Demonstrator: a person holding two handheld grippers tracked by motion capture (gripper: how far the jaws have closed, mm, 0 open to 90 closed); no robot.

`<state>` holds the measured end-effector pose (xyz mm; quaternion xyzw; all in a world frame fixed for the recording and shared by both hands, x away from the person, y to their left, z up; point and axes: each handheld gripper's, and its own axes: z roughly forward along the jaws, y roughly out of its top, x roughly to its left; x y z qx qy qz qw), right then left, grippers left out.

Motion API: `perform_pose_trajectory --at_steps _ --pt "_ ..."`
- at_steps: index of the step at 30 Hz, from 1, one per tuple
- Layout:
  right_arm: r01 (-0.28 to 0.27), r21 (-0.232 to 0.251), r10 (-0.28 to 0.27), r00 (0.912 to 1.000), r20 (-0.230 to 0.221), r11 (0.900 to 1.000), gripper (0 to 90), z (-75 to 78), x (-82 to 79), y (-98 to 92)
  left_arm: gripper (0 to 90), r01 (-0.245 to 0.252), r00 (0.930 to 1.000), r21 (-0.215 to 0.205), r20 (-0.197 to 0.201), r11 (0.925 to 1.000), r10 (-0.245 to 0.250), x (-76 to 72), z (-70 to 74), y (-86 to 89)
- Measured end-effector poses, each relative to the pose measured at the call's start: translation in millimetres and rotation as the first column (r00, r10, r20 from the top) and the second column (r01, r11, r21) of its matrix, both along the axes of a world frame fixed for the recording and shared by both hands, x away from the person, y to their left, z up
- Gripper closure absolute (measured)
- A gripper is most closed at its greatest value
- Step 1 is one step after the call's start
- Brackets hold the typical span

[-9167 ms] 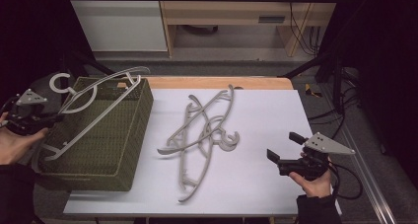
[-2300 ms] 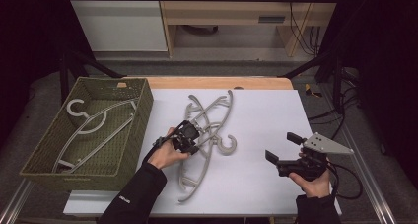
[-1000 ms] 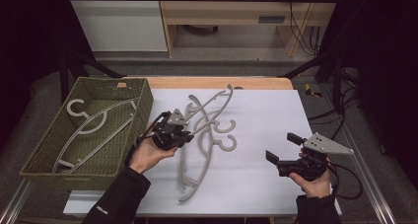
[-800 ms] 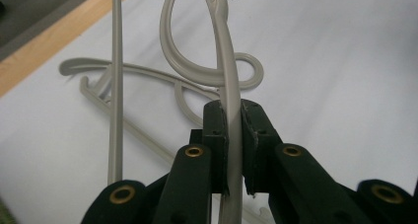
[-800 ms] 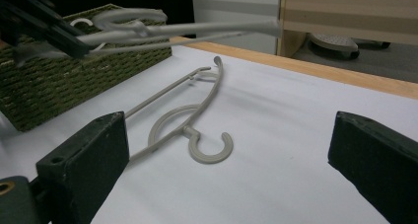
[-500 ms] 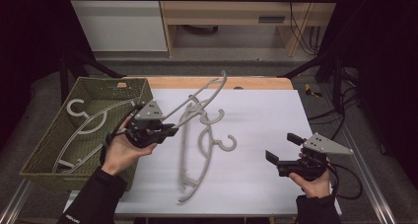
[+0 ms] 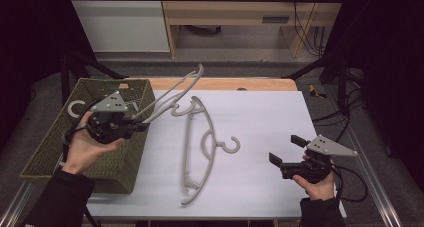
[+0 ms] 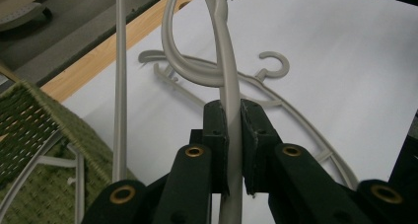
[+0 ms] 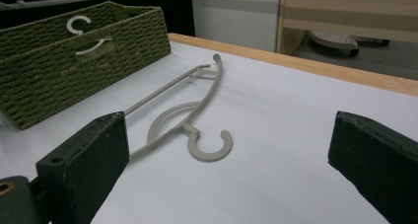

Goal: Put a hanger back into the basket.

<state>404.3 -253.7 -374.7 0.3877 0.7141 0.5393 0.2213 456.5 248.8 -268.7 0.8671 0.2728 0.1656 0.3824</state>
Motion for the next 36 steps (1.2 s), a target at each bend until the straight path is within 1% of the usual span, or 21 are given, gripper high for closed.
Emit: perform_pose_trajectory --at_steps 2,5,6,7,8,9,11,13,15,17,20,21,22,25,31,36 --pt "0.001 -0.001 -0.001 1.0 0.001 1.0 2.4 -0.1 0.2 0.0 82.5 -0.005 1.0 -0.002 -0.007 1.0 0.005 -1.6 2.1 10.5" --pt "-0.003 -0.006 0.003 1.0 0.0 1.0 2.4 -0.1 0.0 -0.9 82.5 -0.03 0.9996 0.003 0.0 0.9996 0.03 -4.2 4.7 28.2" --pt "-0.001 0.0 0.001 1.0 -0.001 1.0 2.3 0.0 0.0 -0.4 82.5 -0.044 0.999 -0.006 0.002 0.999 0.044 -5.5 5.3 41.1" --pt "-0.001 0.0 0.001 1.0 0.0 1.0 2.3 0.0 0.1 -0.3 82.5 -0.044 0.999 -0.006 0.002 0.999 0.044 -5.5 5.3 41.1" --pt "-0.001 0.0 0.001 1.0 0.0 1.0 2.3 0.0 0.1 -0.3 82.5 -0.05 0.9988 -0.008 0.0 0.9987 0.05 -5.8 5.4 47.6" --pt "-0.001 -0.001 0.001 1.0 0.0 1.0 2.4 -0.2 0.3 -0.1 82.5 -0.056 0.9984 -0.001 0.001 0.9984 0.056 -6.2 5.6 54.3" --pt "0.0 -0.006 0.0 1.0 0.001 1.0 2.4 -0.7 0.8 0.0 82.5 -0.08 0.9968 -0.007 -0.002 0.9968 0.08 -6.2 4.8 67.2" --pt "0.002 -0.004 -0.002 1.0 -0.007 1.0 2.4 -1.3 1.1 1.0 82.5 -0.106 0.9944 -0.016 -0.003 0.9942 0.106 -6.1 2.8 79.4" --pt "0.002 -0.005 -0.002 1.0 -0.007 1.0 2.3 -1.5 1.3 1.1 82.5 -0.122 0.9925 -0.022 -0.008 0.9923 0.122 -5.7 0.1 91.0" --pt "-0.001 -0.009 0.001 1.0 -0.008 1.0 2.4 -1.8 1.4 0.9 82.5 -0.128 0.9917 -0.02 -0.01 0.9915 0.128 -5.4 -3.0 102.0" --pt "0.0 -0.008 -0.001 1.0 -0.01 1.0 2.4 -2.4 2.0 1.5 82.4 -0.144 0.9895 -0.027 -0.014 0.9892 0.144 -4.6 -8.2 116.0" --pt "0.004 -0.009 -0.004 0.9999 -0.009 1.0 2.3 -2.9 2.5 1.9 82.4 -0.152 0.9883 -0.034 -0.02 0.9878 0.152 -3.7 -11.7 123.8" --pt "0.004 -0.009 -0.004 0.9999 -0.009 1.0 2.3 -2.9 2.5 1.9 82.4 -0.152 0.9883 -0.034 -0.02 0.9878 0.152 -3.7 -11.7 123.8" --pt "0.003 -0.007 -0.004 0.9999 -0.015 1.0 2.3 -3.1 2.4 2.3 82.4 -0.163 0.9864 -0.039 -0.029 0.9859 0.162 -1.8 -17.2 131.6" --pt "0.007 -0.008 -0.007 0.9999 -0.011 1.0 2.4 -2.9 2.3 1.7 82.4 -0.175 0.9838 -0.043 -0.048 0.9837 0.173 1.9 -28.9 141.1" --pt "0.006 -0.009 -0.006 0.9999 -0.01 1.0 2.4 -2.8 2.3 1.5 82.4 -0.17 0.9842 -0.044 -0.058 0.9845 0.167 0.6 -40.4 144.3"
